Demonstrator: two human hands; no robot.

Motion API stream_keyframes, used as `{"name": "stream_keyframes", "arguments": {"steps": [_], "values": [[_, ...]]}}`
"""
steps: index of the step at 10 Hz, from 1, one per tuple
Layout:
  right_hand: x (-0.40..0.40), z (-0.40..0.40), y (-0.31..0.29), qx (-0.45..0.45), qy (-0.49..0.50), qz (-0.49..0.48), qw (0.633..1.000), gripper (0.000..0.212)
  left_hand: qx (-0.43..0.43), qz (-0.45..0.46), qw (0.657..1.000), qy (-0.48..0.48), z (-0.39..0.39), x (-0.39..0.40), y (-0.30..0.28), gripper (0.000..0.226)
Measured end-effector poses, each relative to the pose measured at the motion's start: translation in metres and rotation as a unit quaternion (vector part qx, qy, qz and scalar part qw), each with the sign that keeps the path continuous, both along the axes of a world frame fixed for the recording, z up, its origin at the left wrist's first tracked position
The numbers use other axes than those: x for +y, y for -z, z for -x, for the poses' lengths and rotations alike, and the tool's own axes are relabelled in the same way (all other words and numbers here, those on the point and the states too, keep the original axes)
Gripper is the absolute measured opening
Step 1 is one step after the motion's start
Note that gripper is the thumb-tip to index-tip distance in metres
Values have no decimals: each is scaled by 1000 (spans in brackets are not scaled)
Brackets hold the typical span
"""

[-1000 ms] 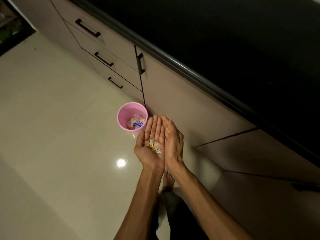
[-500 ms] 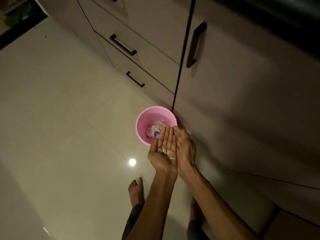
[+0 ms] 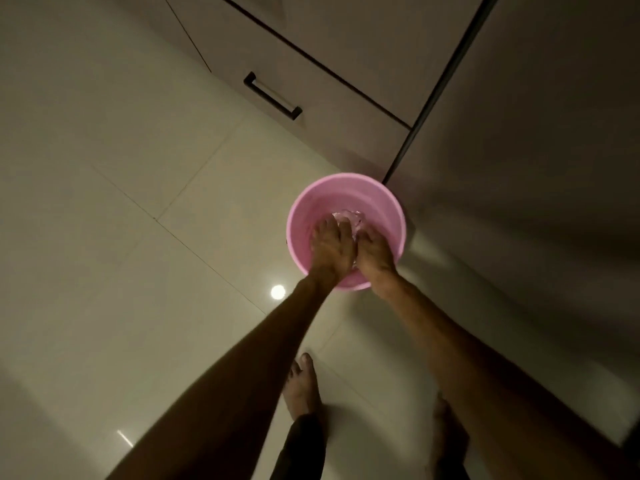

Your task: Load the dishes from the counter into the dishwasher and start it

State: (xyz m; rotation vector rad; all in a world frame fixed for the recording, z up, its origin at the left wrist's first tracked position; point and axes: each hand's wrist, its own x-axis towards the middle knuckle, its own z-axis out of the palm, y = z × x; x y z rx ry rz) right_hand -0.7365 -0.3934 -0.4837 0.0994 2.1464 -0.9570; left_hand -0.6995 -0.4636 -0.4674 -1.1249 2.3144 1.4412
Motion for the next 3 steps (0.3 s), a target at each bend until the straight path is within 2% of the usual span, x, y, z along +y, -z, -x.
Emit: {"name": "stream_keyframes", "arguments": {"steps": [1,2,3], "values": [[1,20,4,104,-96,-98,985,18,-70,72,987,123,-13,-31,24,28],[-2,27,-8,148,-136,-132,971,13,-67,125,980,137,-15,-33,19,25],[-11,26,-21,170,-217,-130,952,21,-56,131,983,113,-9,-36,13,32]]}}
